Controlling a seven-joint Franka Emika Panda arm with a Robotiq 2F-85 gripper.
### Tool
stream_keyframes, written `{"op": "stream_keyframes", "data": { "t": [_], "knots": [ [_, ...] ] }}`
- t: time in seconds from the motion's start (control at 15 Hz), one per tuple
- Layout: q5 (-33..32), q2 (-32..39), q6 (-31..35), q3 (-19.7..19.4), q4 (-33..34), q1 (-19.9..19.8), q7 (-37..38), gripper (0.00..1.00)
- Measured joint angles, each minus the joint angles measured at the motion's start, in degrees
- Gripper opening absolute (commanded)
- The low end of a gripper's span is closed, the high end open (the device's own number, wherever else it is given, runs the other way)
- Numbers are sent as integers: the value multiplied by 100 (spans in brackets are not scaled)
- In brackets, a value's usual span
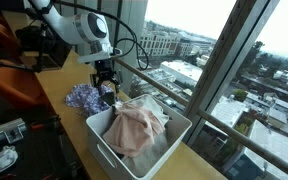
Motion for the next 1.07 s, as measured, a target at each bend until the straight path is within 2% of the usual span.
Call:
{"op": "stream_keyframes", "data": {
  "t": [0.4,0.53,1.07],
  "knots": [
    [-2,42,-35,-2,1,0,9,12],
    [-2,58,-43,-2,1,0,11,1],
    [-10,26,-177,-33,94,-2,45,1]
  ]
}}
